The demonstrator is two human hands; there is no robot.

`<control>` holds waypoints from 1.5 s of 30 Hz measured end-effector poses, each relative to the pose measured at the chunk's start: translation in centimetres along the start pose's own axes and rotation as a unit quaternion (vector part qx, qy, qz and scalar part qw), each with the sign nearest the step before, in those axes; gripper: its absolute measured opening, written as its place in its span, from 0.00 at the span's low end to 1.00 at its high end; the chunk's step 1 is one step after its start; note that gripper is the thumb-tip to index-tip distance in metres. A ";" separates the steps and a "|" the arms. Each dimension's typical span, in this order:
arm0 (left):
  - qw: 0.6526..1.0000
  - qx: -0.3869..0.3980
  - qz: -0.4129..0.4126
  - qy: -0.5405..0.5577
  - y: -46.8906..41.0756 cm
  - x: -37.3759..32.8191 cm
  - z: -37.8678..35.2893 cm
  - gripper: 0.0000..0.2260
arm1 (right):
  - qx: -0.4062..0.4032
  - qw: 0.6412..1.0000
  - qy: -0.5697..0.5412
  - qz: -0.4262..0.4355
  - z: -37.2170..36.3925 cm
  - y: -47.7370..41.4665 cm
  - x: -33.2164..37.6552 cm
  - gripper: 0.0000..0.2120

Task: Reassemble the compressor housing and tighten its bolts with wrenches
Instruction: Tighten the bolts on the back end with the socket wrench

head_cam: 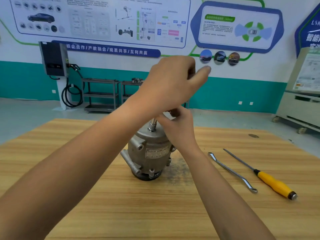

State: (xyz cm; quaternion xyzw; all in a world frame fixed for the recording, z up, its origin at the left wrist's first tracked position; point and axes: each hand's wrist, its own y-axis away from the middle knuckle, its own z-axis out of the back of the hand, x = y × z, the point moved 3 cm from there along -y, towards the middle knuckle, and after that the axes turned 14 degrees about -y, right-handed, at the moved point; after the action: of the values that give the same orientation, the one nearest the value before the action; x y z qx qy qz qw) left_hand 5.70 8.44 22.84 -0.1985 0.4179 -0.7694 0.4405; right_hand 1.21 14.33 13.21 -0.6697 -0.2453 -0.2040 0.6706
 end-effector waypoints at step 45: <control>0.821 0.005 0.230 0.522 -0.3 3.3 -1.7 0.08 | 0.011 0.986 -0.014 -0.168 -0.5 0.2 0.1 0.11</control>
State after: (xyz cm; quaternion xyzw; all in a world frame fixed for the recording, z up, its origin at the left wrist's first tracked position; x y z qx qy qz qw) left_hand 2.63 6.51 21.90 0.3371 0.6146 -0.6364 0.3217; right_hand 1.44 13.87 13.12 -0.6146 -0.3660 -0.3013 0.6305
